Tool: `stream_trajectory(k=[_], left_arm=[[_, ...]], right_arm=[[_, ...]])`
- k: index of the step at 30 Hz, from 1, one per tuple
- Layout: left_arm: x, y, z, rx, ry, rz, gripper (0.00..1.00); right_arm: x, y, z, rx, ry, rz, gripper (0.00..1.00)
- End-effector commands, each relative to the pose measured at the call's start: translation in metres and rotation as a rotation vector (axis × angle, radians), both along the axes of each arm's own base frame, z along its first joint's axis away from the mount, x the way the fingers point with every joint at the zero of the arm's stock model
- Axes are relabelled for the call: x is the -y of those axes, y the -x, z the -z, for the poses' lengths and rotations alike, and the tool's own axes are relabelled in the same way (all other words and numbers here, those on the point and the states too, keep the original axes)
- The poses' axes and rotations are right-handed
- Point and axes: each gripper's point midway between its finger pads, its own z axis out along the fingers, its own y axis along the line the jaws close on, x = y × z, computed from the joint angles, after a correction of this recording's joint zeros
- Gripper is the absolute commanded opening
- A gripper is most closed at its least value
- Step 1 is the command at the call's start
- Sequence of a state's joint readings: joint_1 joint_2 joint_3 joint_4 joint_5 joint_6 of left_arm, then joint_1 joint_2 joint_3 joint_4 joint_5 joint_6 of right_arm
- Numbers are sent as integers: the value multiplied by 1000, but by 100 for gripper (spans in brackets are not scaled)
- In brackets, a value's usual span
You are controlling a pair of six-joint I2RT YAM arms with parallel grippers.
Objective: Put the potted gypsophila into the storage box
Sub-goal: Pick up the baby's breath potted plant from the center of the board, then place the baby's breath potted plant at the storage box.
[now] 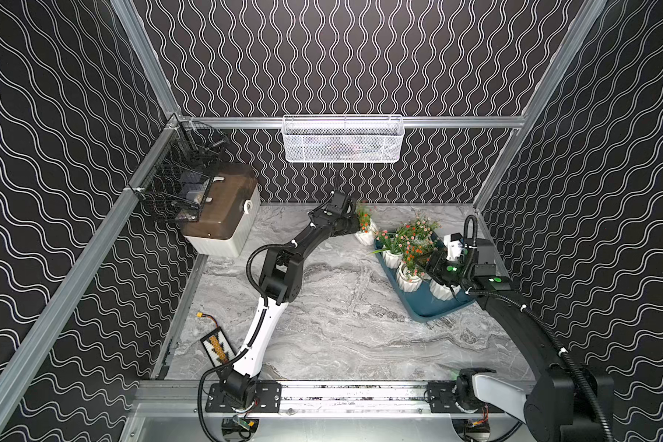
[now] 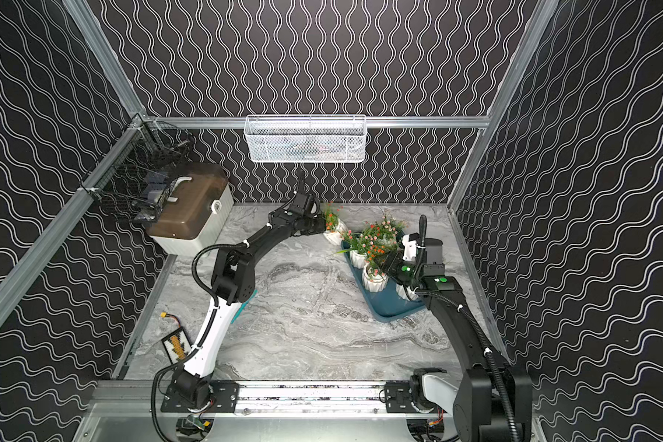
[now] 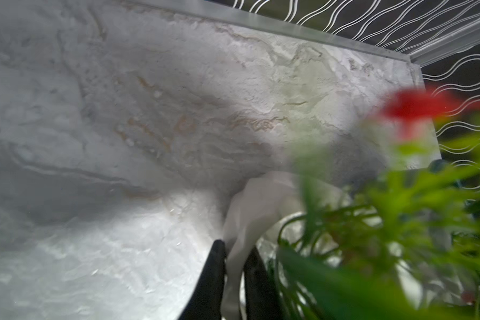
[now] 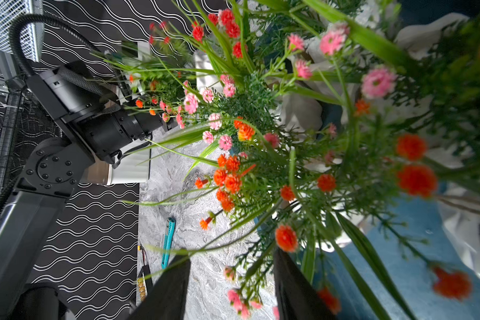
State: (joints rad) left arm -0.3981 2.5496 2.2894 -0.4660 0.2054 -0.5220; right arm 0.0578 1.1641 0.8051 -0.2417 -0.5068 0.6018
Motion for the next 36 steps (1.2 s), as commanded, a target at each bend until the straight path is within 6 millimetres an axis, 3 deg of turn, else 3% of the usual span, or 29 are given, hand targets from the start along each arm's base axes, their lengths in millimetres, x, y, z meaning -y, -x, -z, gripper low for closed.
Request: stream_trajectory(k=[1, 8, 15, 25, 36], left_arm=[[2, 10, 1, -22, -11, 46, 10], [-5, 13, -41, 24, 0, 65, 0], [-11, 27, -78, 57, 9, 87, 0], [-21, 71, -128, 91, 22, 139, 0], [-34, 134, -179, 161, -41, 210, 0]], right_arm=[[2, 0, -3, 10, 14, 3, 51], [3, 0, -5, 15, 8, 6, 51], [7, 1, -7, 27, 13, 23, 52], [12, 2, -12, 37, 8, 33, 52], [35, 10, -32, 92, -24, 97, 52]])
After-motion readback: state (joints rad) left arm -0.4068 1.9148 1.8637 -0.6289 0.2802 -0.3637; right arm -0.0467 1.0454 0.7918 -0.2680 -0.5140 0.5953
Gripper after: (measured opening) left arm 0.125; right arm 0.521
